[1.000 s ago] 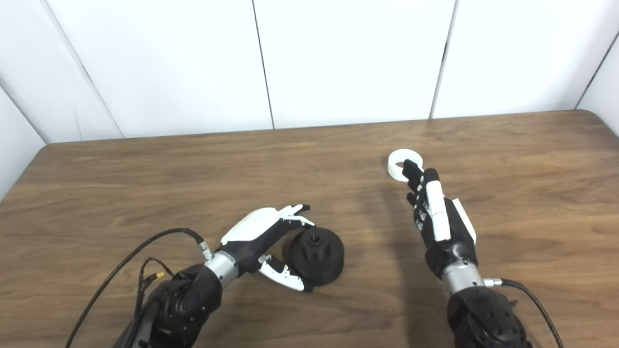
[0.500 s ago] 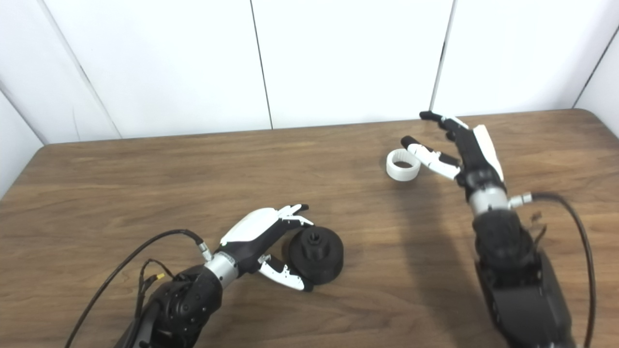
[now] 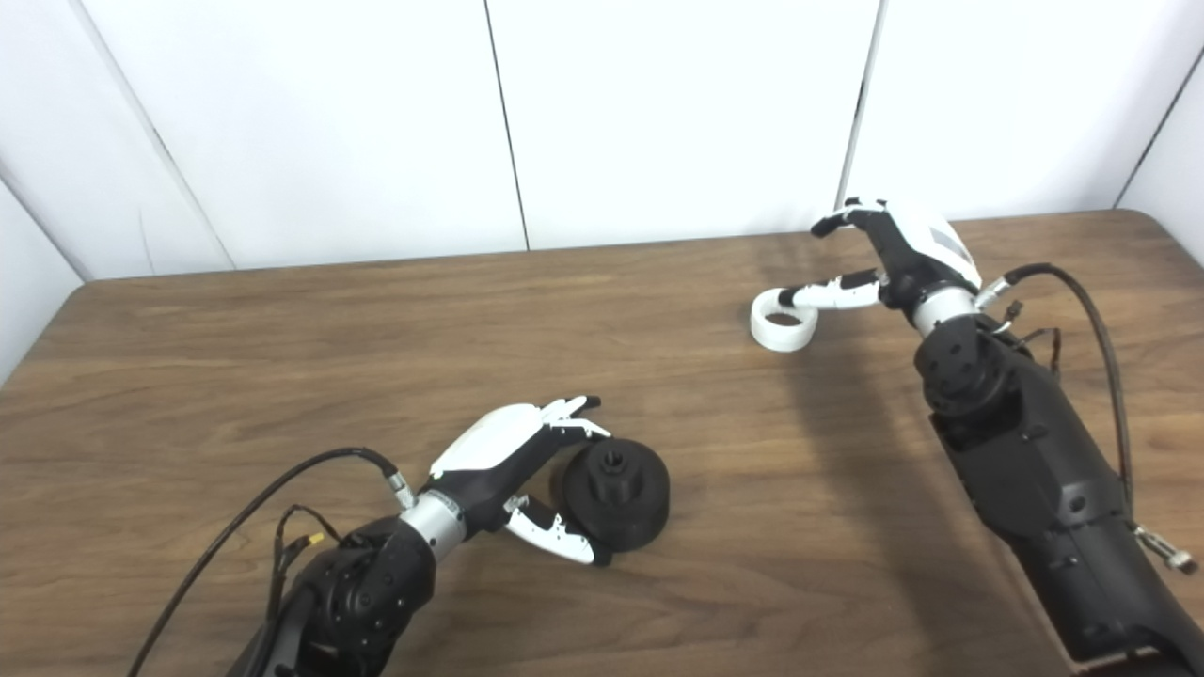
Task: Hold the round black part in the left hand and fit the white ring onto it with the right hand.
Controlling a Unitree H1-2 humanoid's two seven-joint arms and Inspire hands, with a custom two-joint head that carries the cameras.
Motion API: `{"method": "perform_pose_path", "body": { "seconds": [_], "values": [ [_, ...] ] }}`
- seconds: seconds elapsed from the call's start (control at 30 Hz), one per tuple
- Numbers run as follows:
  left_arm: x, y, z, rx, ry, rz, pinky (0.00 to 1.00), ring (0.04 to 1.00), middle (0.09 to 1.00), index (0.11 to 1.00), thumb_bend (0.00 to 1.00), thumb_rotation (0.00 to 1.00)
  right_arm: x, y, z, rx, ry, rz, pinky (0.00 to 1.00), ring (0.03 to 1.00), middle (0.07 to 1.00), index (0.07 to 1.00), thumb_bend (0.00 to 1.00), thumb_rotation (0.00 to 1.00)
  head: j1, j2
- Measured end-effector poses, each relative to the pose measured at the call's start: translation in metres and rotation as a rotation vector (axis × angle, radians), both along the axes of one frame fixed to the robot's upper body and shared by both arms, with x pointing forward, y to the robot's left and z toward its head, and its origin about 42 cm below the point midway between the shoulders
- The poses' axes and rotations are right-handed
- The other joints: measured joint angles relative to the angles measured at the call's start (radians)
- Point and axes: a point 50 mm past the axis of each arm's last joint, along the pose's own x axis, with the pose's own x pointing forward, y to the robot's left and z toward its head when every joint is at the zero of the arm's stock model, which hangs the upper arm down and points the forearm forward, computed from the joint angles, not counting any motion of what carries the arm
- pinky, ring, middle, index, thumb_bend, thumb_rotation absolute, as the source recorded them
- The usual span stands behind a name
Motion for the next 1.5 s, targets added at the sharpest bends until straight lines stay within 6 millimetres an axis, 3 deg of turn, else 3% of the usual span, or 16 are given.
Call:
{"method": "perform_pose_path", "body": {
  "seconds": [0.27,0.9,1.5],
  "values": [
    [0.0,0.0,0.0,-0.001,-0.003,0.002,0.98,1.0,1.0,0.745,0.95,0.26,0.011,0.0,0.0,-0.038,0.055,0.016,1.0,1.0,1.0,0.708,0.89,0.3,-0.003,-0.009],
    [0.002,0.0,-0.001,-0.005,-0.007,0.005,0.99,1.0,1.0,0.745,0.94,0.25,0.013,-0.001,-0.017,-0.1,0.144,0.023,1.0,1.0,0.988,0.724,0.89,0.33,-0.003,-0.012],
    [0.002,0.001,-0.001,-0.004,-0.005,0.004,0.98,1.0,0.999,0.745,0.94,0.26,0.015,0.013,-0.029,-0.085,0.144,0.062,1.0,1.0,0.983,0.728,0.87,0.34,-0.002,-0.015]
  ]
}}
